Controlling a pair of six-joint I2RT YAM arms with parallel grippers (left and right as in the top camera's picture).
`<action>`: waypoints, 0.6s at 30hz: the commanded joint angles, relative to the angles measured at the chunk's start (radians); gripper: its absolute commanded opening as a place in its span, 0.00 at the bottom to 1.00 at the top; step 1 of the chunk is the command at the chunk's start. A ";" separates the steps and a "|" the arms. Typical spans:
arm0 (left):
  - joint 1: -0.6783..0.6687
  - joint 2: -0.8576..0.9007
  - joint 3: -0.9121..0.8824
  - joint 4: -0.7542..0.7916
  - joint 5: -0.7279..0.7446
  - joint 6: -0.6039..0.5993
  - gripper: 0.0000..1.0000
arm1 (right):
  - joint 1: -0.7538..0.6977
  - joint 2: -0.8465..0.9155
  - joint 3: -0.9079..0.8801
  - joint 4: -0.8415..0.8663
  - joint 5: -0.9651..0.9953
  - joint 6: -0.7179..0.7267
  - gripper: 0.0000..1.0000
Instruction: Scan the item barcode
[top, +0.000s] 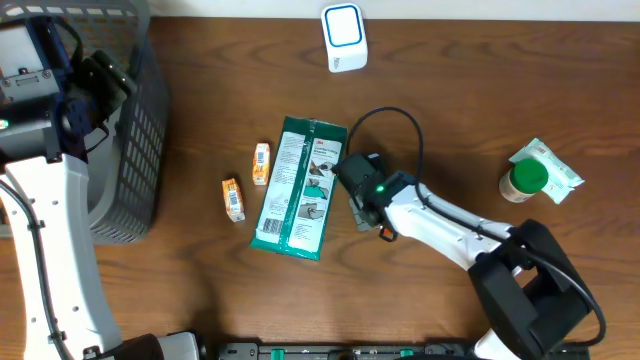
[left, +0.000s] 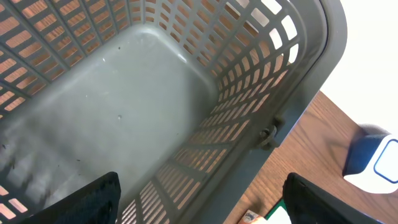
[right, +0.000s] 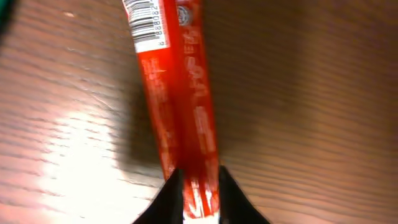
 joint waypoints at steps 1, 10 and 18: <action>0.003 0.006 0.009 -0.001 -0.009 0.002 0.84 | -0.023 -0.056 0.062 -0.029 0.002 -0.084 0.23; 0.003 0.006 0.009 0.000 -0.009 0.003 0.84 | -0.090 -0.140 0.127 -0.130 -0.234 -0.136 0.68; 0.003 0.006 0.009 -0.001 -0.009 0.002 0.84 | -0.108 -0.114 0.085 -0.134 -0.257 -0.136 0.57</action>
